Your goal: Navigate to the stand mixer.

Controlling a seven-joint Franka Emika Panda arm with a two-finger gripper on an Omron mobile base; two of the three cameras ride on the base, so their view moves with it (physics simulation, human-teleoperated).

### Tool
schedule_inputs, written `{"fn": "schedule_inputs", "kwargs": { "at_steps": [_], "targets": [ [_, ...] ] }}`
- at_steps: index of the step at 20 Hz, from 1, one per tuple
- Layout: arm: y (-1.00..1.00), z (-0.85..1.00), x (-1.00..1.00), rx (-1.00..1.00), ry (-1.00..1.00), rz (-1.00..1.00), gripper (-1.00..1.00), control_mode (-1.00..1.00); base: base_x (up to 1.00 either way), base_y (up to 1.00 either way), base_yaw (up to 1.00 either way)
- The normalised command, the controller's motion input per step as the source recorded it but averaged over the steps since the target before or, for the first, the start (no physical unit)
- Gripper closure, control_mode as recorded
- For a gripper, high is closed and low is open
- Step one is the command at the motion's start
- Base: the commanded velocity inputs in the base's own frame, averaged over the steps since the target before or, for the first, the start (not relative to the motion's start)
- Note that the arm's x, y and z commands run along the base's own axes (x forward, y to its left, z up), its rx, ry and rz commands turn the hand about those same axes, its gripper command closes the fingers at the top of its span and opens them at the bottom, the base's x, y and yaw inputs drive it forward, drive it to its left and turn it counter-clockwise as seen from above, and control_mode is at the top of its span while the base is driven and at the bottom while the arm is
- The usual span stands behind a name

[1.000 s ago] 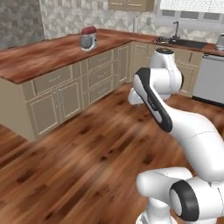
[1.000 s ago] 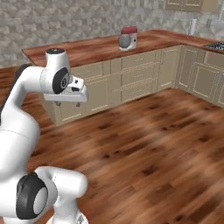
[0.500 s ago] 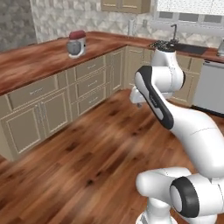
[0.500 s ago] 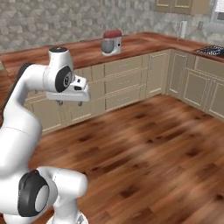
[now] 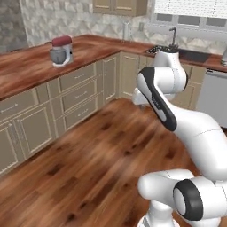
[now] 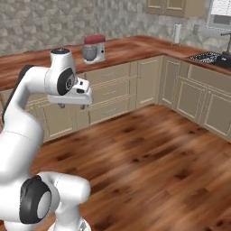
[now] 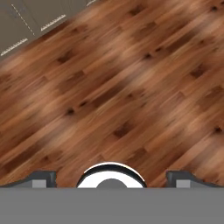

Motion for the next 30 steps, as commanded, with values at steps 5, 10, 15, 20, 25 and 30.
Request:
{"fn": "schedule_inputs", "kwargs": {
  "at_steps": [5, 10, 15, 20, 25, 30],
  "targets": [
    [0.0, 0.0, 0.0, 0.0, 0.0, 0.0, -1.0, 1.0, 1.0, -0.24, 0.2],
    [0.0, 0.0, 0.0, 0.0, 0.0, 0.0, -1.0, 1.0, 1.0, -0.13, 0.56],
    [0.0, 0.0, 0.0, 0.0, 0.0, 0.0, -1.0, 1.0, 1.0, -0.26, 0.66],
    [0.0, 0.0, 0.0, 0.0, 0.0, 0.0, -1.0, 1.0, 1.0, -0.72, 0.43],
    [0.0, 0.0, 0.0, 0.0, 0.0, 0.0, -1.0, 1.0, 1.0, -0.9, 0.24],
    [0.0, 0.0, 0.0, 0.0, 0.0, 0.0, -1.0, 1.0, 1.0, -0.81, 0.22]
  ]
}}
